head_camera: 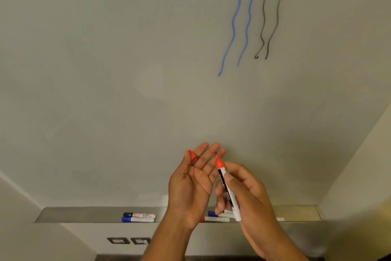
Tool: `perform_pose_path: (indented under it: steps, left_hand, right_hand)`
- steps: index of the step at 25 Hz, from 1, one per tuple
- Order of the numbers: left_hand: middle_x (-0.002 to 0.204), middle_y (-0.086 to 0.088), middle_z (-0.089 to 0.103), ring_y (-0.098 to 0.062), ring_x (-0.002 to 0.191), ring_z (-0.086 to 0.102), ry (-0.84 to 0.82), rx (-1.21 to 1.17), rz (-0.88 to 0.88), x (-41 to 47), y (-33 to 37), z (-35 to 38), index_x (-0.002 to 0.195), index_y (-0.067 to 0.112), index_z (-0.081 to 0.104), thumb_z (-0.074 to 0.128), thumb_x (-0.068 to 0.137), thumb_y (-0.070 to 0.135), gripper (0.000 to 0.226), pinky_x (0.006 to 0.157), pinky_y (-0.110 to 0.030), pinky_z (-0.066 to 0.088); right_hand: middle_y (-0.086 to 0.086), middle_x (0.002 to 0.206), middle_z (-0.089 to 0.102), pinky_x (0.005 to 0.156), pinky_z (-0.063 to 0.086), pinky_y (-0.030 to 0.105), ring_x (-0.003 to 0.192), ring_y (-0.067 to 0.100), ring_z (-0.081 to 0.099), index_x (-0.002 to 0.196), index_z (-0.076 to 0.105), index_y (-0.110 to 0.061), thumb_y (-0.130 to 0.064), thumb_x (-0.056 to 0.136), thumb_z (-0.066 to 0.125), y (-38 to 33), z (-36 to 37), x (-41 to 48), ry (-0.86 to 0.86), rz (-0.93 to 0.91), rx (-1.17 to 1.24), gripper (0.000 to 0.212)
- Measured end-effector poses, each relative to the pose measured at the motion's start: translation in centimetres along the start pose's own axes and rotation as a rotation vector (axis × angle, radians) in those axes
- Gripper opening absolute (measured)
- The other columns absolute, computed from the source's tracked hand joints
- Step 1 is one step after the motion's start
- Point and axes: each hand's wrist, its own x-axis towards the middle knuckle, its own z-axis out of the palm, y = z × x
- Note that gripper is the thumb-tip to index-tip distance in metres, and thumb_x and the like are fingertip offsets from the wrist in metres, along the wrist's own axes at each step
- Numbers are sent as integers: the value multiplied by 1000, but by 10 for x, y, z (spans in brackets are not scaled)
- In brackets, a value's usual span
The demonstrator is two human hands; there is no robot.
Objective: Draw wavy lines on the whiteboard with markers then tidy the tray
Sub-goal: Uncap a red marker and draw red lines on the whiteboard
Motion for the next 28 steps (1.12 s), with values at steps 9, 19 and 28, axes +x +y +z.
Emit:
perform_pose_path:
  steps: [9, 19, 28]
  left_hand:
    - [138, -32, 65, -42, 134, 62, -152, 24, 178, 4, 41, 58, 129, -3, 60, 38, 111, 36, 48, 118, -54, 46]
    - [142, 7, 69, -8, 147, 49, -186, 885, 1200, 31, 126, 172, 130, 15, 69, 37, 116, 22, 36, 123, -30, 39]
    - [160, -15, 50, -27, 159, 32, -22, 1579, 1877, 92, 223, 244, 143, 1, 59, 42, 114, 25, 41, 129, -51, 28]
  right_hand:
    - [11, 95, 71, 53, 61, 50, 74, 36, 74, 116, 67, -26, -13, 103, 50, -99, -16, 33, 56, -659, -161, 25]
    - [-3, 104, 75, 84, 59, 46, 98, 30, 73, 121, 62, -20, 0, 90, 69, -218, -13, 84, 43, -1148, -291, 38]
    - [6, 83, 76, 72, 63, 37, 79, 23, 76, 107, 67, -8, -16, 98, 68, -310, -16, 137, 425, -1302, -238, 11]
